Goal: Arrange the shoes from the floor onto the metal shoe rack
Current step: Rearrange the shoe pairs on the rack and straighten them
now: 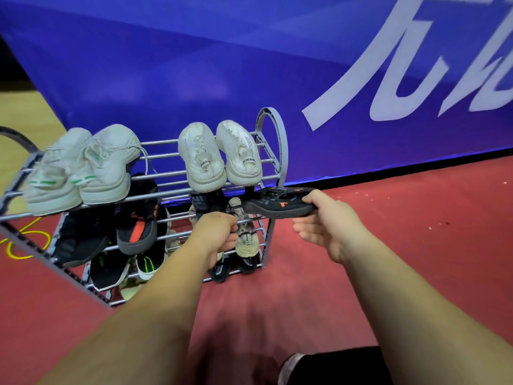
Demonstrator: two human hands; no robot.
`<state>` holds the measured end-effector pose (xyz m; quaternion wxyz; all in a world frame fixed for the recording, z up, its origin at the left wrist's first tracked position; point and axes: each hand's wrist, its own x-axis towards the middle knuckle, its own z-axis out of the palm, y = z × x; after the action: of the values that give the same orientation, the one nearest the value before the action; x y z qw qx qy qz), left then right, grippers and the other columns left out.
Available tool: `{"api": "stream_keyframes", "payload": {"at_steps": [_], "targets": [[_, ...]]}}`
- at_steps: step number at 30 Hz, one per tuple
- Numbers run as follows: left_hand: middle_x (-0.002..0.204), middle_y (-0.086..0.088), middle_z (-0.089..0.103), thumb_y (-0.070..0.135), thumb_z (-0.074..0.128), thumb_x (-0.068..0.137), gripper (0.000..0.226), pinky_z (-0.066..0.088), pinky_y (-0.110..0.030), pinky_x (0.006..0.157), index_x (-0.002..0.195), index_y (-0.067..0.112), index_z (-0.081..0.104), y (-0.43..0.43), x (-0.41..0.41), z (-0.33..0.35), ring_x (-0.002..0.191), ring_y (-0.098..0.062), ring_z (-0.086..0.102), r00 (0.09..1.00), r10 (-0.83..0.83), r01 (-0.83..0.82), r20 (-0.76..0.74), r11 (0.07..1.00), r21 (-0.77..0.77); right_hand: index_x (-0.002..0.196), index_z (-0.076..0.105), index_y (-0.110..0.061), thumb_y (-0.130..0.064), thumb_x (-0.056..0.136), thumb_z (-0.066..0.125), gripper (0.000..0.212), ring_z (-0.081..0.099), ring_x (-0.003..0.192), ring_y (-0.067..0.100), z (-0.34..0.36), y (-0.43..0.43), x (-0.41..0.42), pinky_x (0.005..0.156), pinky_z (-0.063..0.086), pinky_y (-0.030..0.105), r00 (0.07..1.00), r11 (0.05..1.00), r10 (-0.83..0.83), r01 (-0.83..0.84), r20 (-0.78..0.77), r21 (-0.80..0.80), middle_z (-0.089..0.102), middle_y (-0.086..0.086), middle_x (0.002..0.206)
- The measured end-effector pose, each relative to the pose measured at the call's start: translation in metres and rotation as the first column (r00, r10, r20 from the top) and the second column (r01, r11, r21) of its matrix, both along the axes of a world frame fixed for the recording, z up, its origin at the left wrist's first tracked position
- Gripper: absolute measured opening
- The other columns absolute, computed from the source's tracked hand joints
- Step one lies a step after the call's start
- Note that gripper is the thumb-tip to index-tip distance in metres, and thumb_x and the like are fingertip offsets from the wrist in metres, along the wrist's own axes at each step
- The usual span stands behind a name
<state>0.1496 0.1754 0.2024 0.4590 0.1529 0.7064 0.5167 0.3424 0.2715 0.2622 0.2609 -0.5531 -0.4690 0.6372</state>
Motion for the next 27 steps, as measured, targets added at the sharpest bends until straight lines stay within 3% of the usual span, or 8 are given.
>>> {"api": "stream_keyframes", "payload": {"at_steps": [4, 8, 11, 14, 19, 23, 25, 27], "targets": [[0.086, -0.007, 0.059, 0.013, 0.053, 0.098, 0.013, 0.054, -0.025, 0.06, 0.088, 0.015, 0.061, 0.006, 0.004, -0.007, 0.078, -0.021, 0.058, 0.999, -0.032, 0.033, 0.042, 0.999, -0.029, 0.077, 0.068, 0.001, -0.032, 0.092, 0.06, 0.037, 0.059, 0.05, 0.023, 0.015, 0.005, 0.021, 0.052, 0.045, 0.029, 0.994, 0.95, 0.034, -0.066, 0.106, 0.306, 0.067, 0.019, 0.065], [0.1, -0.006, 0.066, 0.022, 0.059, 0.097, 0.015, 0.058, -0.027, 0.058, 0.105, 0.013, 0.067, 0.007, -0.001, -0.021, 0.083, -0.021, 0.067, 0.995, -0.054, 0.064, 0.086, 0.991, -0.12, 0.063, 0.052, 0.001, -0.039, 0.09, 0.059, 0.048, 0.044, 0.053, 0.016, 0.02, 0.017, 0.035, 0.058, 0.038, 0.034, 0.946, 0.75, -0.023, -0.197, 0.323, 0.632, 0.046, 0.005, 0.053], [0.113, -0.009, 0.067, 0.024, 0.066, 0.091, 0.019, 0.06, -0.031, 0.067, 0.109, 0.015, 0.068, 0.005, -0.003, -0.025, 0.089, -0.023, 0.068, 0.993, -0.1, 0.11, 0.07, 0.981, -0.159, 0.069, 0.052, 0.0, -0.043, 0.09, 0.06, 0.049, 0.041, 0.059, 0.015, 0.025, 0.021, 0.032, 0.06, 0.034, 0.035, 0.964, 0.691, -0.039, -0.164, 0.262, 0.704, 0.044, -0.002, 0.059], [0.111, -0.004, 0.07, 0.014, 0.067, 0.087, 0.03, 0.061, -0.041, 0.085, 0.117, 0.022, 0.069, 0.003, 0.001, -0.022, 0.103, -0.026, 0.07, 0.962, -0.226, 0.244, 0.152, 0.964, -0.108, 0.071, 0.052, 0.007, -0.047, 0.088, 0.067, 0.058, 0.042, 0.062, 0.016, 0.024, 0.023, 0.024, 0.062, 0.033, 0.035, 0.998, 0.771, -0.007, -0.037, 0.066, 0.636, 0.046, 0.006, 0.064], [0.111, -0.003, 0.073, 0.015, 0.06, 0.092, 0.029, 0.059, -0.041, 0.088, 0.12, 0.02, 0.07, -0.007, 0.009, -0.013, 0.095, -0.022, 0.067, 0.793, -0.543, 0.57, 0.276, 0.822, -0.021, 0.092, 0.067, 0.006, -0.048, 0.084, 0.076, 0.055, 0.064, 0.072, 0.022, 0.004, 0.034, 0.008, 0.071, 0.051, 0.037, 0.987, 0.952, -0.116, 0.143, -0.113, 0.271, 0.07, 0.013, 0.085], [0.118, -0.019, 0.071, 0.022, 0.074, 0.08, 0.033, 0.05, -0.053, 0.104, 0.112, 0.014, 0.071, -0.019, -0.001, -0.013, 0.101, -0.031, 0.064, 0.677, -0.69, 0.733, 0.255, 0.663, -0.153, 0.1, 0.071, -0.012, -0.033, 0.093, 0.07, 0.022, 0.073, 0.06, 0.016, -0.028, 0.038, -0.007, 0.062, 0.06, 0.031, 0.997, 0.997, -0.078, 0.078, -0.024, -0.002, 0.078, 0.001, 0.075], [0.112, -0.023, 0.068, 0.021, 0.076, 0.071, 0.05, 0.052, -0.054, 0.101, 0.119, 0.008, 0.067, -0.023, -0.008, -0.013, 0.087, -0.03, 0.065, 0.614, -0.738, 0.789, 0.279, 0.579, -0.203, 0.101, 0.069, -0.012, -0.026, 0.096, 0.066, 0.015, 0.069, 0.054, 0.016, -0.045, 0.034, -0.013, 0.054, 0.058, 0.028, 0.984, 0.995, 0.078, -0.067, 0.157, -0.069, 0.074, 0.001, 0.069], [0.104, -0.022, 0.062, 0.024, 0.078, 0.062, 0.055, 0.055, -0.05, 0.093, 0.114, 0.01, 0.067, -0.026, -0.015, -0.014, 0.076, -0.024, 0.06, 0.593, -0.748, 0.805, 0.298, 0.551, -0.218, 0.101, 0.066, -0.009, -0.029, 0.093, 0.067, 0.021, 0.066, 0.059, 0.025, -0.059, 0.028, -0.017, 0.065, 0.061, 0.038, 0.863, 0.953, 0.302, -0.275, 0.405, -0.125, 0.071, 0.01, 0.081]]}}
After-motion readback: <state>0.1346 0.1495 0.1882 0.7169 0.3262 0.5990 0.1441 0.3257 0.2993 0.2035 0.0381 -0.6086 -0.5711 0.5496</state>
